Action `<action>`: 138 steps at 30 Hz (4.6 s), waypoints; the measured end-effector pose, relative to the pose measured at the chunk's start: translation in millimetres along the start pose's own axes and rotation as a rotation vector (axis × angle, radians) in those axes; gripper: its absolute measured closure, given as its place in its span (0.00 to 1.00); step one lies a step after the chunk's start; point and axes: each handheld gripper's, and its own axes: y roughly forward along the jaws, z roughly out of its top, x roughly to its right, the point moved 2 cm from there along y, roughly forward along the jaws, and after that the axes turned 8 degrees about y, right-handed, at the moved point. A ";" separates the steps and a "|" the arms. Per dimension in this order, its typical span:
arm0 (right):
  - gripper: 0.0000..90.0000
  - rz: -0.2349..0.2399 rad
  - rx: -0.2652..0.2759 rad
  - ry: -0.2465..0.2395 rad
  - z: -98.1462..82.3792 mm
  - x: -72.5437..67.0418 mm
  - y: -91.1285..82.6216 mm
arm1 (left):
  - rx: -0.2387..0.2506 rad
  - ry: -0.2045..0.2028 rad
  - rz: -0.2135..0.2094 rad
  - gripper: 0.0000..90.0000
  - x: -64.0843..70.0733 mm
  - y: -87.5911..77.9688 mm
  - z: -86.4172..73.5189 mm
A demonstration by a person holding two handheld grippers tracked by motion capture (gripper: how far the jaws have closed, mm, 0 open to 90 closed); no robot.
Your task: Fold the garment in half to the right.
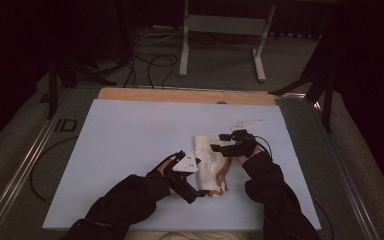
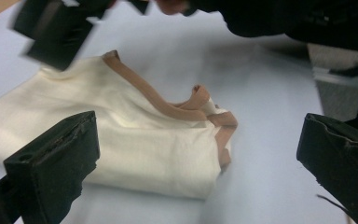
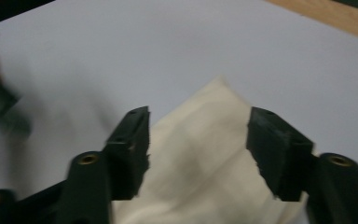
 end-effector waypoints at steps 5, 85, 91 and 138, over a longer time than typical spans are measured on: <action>0.87 0.004 -0.036 -0.042 -15.2 -13.9 -9.6 | 0.014 -0.028 0.047 0.00 -2.1 -16.8 -12.3; 1.00 -0.212 -0.119 0.061 -61.6 39.6 -4.8 | 0.075 -0.235 0.344 0.00 3.9 -104.8 -120.8; 1.00 -0.218 -0.119 0.082 -66.7 42.1 -6.0 | 0.080 -0.238 0.348 0.00 3.4 -104.9 -121.0; 0.98 -0.187 -0.047 0.254 -21.9 98.7 28.8 | 0.113 -0.240 0.361 0.00 0.8 -110.7 -124.2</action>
